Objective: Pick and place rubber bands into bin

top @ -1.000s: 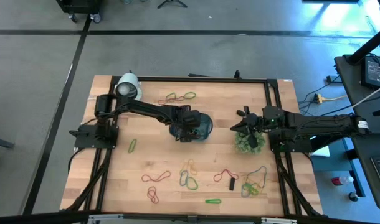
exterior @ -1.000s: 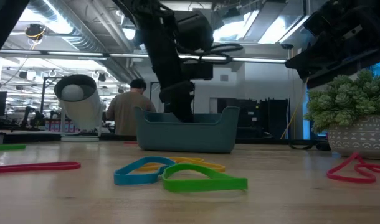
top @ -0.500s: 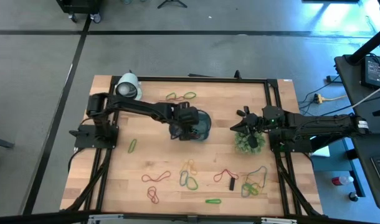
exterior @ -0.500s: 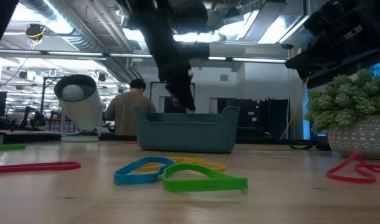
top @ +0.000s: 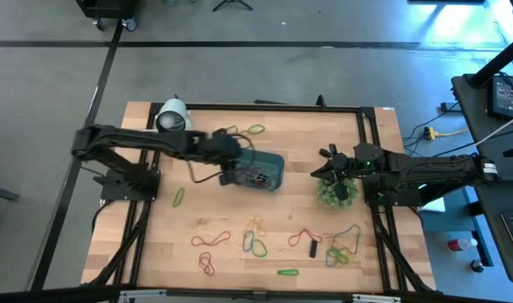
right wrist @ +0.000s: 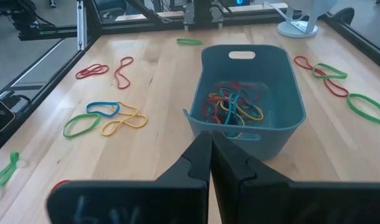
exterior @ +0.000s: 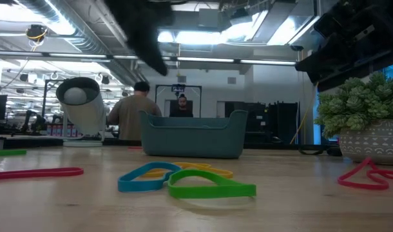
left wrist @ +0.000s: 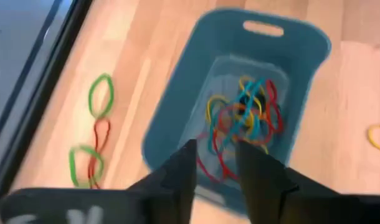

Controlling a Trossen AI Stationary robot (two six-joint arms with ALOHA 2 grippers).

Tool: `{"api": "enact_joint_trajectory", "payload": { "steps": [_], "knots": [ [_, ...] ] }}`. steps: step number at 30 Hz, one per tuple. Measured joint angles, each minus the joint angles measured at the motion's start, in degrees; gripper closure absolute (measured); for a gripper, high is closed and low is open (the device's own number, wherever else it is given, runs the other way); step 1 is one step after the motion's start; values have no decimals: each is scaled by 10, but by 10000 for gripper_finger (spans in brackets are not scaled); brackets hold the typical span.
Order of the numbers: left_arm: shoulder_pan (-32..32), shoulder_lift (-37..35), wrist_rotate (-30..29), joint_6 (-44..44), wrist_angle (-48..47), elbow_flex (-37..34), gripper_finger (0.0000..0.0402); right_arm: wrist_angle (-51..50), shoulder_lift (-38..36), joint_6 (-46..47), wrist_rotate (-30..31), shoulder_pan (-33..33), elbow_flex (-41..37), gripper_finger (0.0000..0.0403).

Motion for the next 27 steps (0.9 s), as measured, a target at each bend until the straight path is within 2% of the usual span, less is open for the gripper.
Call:
{"api": "enact_joint_trajectory", "payload": {
  "steps": [7, 11, 17, 19, 22, 27],
  "knots": [
    [-10, -159, 7, -47, 118, -193, 393, 12, 0, -2, 4, 0, 0, 389],
    [-22, -238, 7, -79, 176, -291, 398, 38, 0, 1, 49, 0, 0, 389],
    [-45, -317, -12, -91, 316, -418, 399, 68, 7, -3, 186, -2, 17, 382],
    [-49, -336, -18, -91, 348, -448, 399, 58, 19, 5, 213, -10, 37, 373],
    [-53, -358, -28, -91, 373, -478, 400, -17, 53, 37, 215, -39, 89, 356],
    [-53, -381, -29, -90, 375, -492, 399, -204, 150, 85, 217, -117, 208, 325]
  ]
}}
